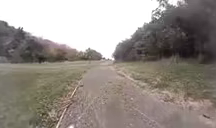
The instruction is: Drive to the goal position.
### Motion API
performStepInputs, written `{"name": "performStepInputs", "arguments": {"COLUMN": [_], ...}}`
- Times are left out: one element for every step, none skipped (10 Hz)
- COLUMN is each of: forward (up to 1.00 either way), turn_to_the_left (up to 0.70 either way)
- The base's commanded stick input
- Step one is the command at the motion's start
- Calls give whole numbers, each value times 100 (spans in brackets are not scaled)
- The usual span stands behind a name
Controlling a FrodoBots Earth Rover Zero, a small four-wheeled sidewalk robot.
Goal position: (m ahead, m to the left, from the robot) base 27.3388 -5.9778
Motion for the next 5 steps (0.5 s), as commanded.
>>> {"name": "performStepInputs", "arguments": {"forward": [60, 60, 60, 60, 60], "turn_to_the_left": [0, 0, 0, 0, 0]}}
